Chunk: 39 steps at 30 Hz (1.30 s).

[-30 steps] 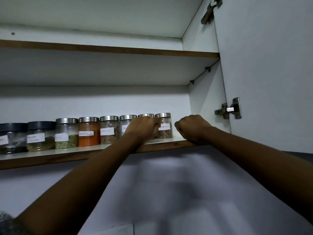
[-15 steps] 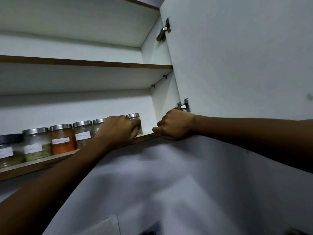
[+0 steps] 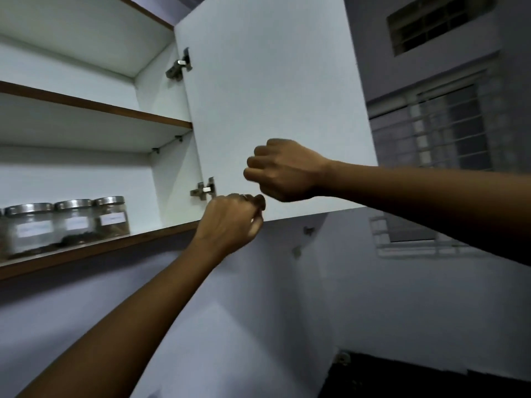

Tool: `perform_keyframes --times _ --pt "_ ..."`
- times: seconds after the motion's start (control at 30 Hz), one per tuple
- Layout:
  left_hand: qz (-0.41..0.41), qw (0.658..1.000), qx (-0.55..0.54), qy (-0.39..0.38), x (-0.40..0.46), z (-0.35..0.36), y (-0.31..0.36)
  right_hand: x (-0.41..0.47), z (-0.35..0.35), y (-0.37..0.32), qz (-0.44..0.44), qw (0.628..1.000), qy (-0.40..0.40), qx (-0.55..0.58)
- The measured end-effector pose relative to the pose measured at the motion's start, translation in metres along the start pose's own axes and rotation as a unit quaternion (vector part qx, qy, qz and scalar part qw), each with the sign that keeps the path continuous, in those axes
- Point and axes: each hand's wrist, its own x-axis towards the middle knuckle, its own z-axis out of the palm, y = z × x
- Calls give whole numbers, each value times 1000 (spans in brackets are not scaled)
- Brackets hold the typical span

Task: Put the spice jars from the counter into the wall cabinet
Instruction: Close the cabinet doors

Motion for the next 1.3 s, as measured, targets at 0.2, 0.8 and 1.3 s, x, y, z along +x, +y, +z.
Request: perform_keyframes --times 0.2,0.8,1.3 --pt "3 998 -48 51 43 31 79 -74 -4 28 240 968 -33 -65" --pt "-240 940 -240 -22 108 103 175 -154 35 18 668 662 58 336" --pt "-257 955 -146 -12 106 121 168 -164 54 0 689 652 99 301"
